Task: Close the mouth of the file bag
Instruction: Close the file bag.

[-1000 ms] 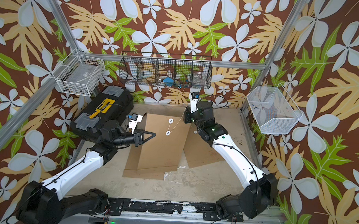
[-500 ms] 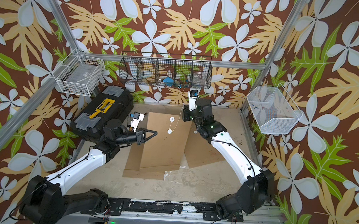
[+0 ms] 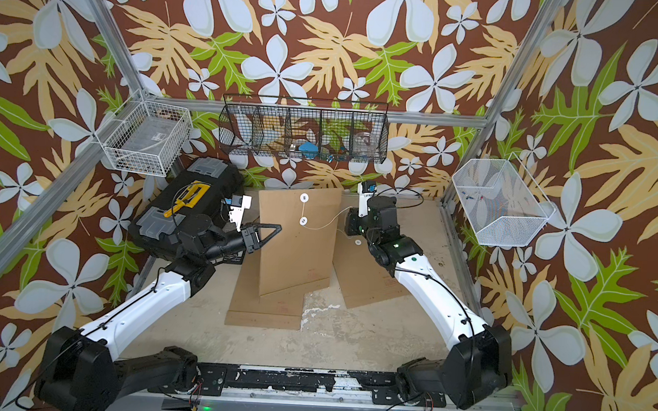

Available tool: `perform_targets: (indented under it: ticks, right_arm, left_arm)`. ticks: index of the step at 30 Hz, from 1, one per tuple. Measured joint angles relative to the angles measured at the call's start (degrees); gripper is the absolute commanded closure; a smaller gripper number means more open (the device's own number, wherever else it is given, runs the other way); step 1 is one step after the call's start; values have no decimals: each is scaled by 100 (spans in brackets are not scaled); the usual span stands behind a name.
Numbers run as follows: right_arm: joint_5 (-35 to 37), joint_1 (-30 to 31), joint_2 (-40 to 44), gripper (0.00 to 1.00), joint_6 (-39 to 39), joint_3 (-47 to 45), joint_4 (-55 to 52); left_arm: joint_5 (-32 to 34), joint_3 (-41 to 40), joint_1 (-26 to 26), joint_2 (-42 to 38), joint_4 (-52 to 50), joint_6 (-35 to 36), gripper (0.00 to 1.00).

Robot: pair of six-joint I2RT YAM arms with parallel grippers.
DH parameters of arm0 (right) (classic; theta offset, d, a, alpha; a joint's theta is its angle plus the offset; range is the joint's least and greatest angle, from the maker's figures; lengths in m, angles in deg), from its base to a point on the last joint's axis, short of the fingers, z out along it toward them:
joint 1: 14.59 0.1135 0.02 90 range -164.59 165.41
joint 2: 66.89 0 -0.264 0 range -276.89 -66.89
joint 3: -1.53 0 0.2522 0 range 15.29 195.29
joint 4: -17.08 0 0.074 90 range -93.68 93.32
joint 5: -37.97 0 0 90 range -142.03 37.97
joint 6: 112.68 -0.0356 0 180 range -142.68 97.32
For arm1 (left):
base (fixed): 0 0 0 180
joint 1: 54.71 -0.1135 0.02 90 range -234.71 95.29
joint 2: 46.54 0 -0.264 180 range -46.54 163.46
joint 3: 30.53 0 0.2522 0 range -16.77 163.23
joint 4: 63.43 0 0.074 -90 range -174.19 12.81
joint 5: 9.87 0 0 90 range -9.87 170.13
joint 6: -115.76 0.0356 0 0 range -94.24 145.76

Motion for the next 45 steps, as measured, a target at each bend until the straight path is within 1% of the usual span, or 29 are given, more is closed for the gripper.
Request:
perform_targets:
  ticks: [4,8,18,21,26,35,40,45]
  right_arm:
    - [164,-87,-140,100,-7,339,-22]
    - [302,-96,-142,100,-7,490,-15]
    - [391,-46,514,100,-136,81,-94]
    - [387,-26,551,100,-133,155,-179]
    - [240,-28,229,100,-107,688,-221]
    - [-219,-11,-671,100,-35,1600,-498]
    - [-409,11,-986,100,-4,1937,-645]
    - [-455,192,-1207,100,-7,2188,-691]
  left_arm:
    - [-107,-61,0,-39,85,-142,100]
    - [-181,-160,0,-87,122,-251,100]
    - [-157,-240,0,-74,146,-295,100]
    - [-160,-249,0,-28,151,-293,100]
    - [-201,-358,50,-4,153,-214,100]
    - [-332,-387,376,118,76,175,100]
    - [-337,-275,577,260,-72,378,100]
    - [-358,-162,721,396,-164,568,100]
